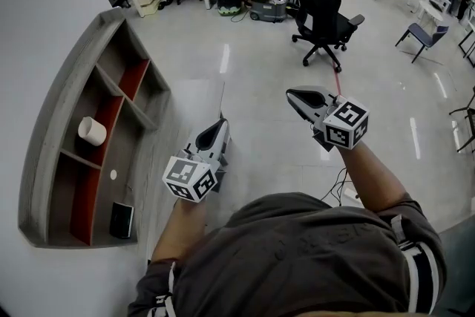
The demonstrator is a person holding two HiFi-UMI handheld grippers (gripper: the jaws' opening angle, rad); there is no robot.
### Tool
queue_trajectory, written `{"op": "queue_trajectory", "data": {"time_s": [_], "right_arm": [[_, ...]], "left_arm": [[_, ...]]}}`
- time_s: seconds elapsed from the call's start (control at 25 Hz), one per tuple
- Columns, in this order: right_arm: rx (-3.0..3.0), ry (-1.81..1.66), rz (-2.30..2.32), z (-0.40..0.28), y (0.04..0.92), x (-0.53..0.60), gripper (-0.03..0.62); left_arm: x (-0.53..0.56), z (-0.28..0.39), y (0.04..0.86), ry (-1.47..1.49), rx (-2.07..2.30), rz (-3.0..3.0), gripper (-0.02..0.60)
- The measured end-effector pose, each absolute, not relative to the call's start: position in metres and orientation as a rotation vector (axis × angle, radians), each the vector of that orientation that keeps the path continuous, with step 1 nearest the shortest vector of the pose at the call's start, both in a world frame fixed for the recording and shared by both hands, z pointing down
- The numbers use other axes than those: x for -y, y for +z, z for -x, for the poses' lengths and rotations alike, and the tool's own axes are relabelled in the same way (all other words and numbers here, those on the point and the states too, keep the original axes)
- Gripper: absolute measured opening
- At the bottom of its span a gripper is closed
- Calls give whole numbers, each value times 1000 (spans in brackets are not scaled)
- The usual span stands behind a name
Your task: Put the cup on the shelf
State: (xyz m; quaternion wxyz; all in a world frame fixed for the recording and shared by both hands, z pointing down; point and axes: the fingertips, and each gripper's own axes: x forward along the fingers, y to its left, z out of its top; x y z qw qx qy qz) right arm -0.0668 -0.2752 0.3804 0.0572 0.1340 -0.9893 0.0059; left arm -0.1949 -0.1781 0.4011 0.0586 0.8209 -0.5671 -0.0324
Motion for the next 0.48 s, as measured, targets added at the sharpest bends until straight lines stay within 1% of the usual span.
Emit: {"op": "queue_trajectory", "data": {"time_s": [0.48], "right_arm": [[2997,20,-396,69,380,274,-11]], "left_arm": [[178,196,399,-100,1722,-2489,0]]}}
